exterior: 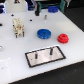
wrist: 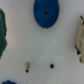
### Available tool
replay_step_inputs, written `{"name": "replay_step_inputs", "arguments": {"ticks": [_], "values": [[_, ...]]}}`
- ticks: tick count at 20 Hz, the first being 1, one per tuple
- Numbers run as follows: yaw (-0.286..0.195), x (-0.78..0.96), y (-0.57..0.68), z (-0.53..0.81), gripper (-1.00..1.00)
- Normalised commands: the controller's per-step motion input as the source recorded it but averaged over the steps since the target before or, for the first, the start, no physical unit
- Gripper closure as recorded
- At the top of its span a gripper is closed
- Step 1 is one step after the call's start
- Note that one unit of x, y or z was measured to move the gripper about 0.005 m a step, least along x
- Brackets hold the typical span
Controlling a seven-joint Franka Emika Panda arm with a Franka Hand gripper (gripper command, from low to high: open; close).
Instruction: Insert the blue gear onto the right peg, followed by the red gear
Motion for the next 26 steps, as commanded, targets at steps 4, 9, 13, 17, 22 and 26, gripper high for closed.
{"name": "replay_step_inputs", "arguments": {"ticks": [4, 9, 13, 17, 22, 26], "values": [[0.000, -0.25, 0.10, -0.59, -1.00], [0.000, -0.23, 0.04, -0.55, -1.00], [0.000, -0.23, 0.02, -0.53, -1.00], [0.000, -0.17, 0.02, -0.47, -1.00], [0.000, -0.17, 0.02, -0.45, -1.00], [0.000, -0.26, -0.05, -0.29, 1.00]]}}
